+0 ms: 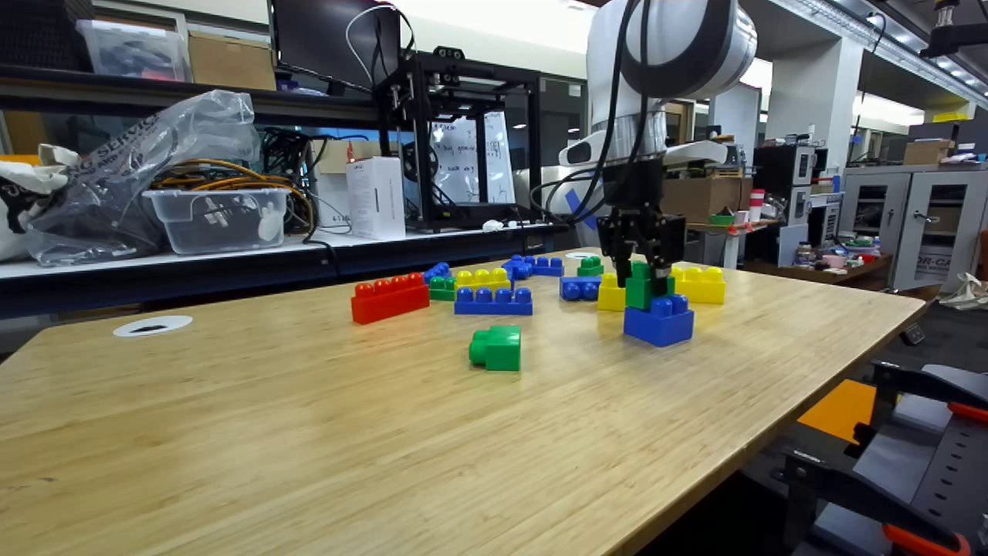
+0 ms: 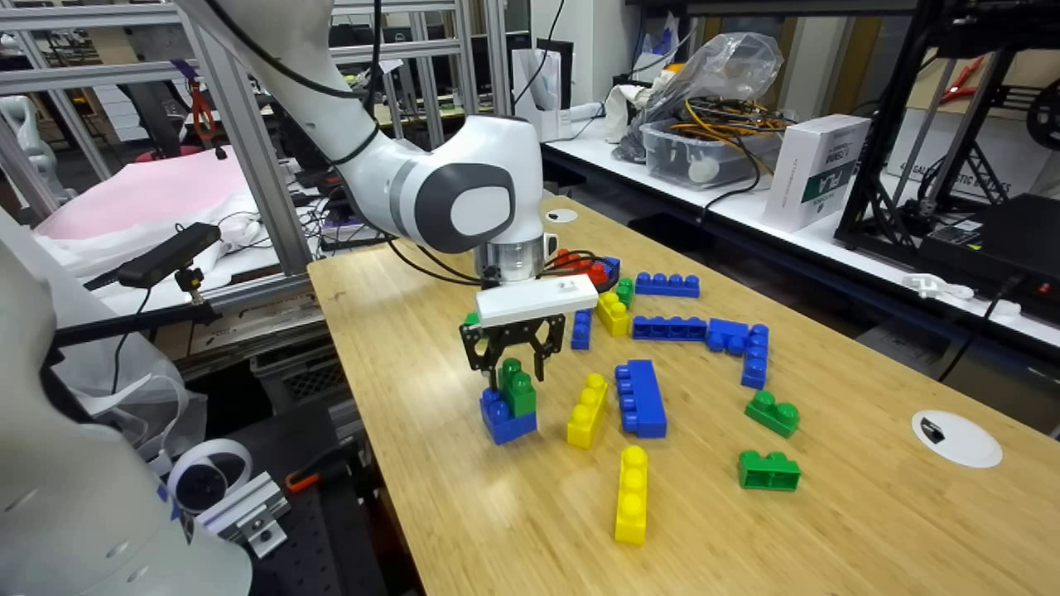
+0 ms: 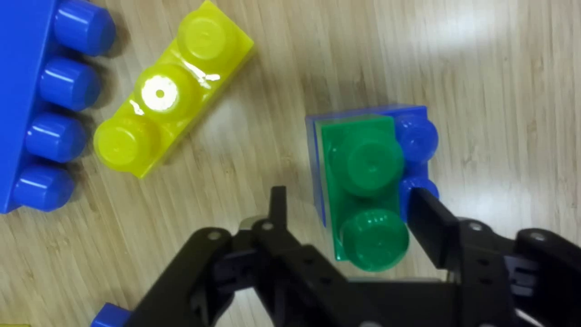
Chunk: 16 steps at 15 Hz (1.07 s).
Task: Move the blue square building block forward, place a green building block on top of the blue square block
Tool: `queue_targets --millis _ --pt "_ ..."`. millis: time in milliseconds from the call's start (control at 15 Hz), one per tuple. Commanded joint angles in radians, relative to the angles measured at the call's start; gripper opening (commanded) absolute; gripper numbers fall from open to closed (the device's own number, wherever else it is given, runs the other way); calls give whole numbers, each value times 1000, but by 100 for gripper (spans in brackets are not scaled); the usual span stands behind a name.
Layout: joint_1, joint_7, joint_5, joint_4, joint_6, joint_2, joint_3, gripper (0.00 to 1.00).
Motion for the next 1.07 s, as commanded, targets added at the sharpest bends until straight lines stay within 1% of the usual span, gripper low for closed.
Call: queue_targets --millis 0,67,267,467,600,800,1000 --pt "2 46 -53 -19 24 -20 4 99" --pt "4 59 -67 -19 25 -22 5 100" --pt "10 88 -90 -18 16 -38 6 100" --pt "14 112 -72 -16 2 -62 9 100" --pt "16 133 -18 -13 -10 -82 14 100" --pt "28 200 72 -6 -32 -112 22 100" --pt "43 281 138 -2 -44 -135 30 100"
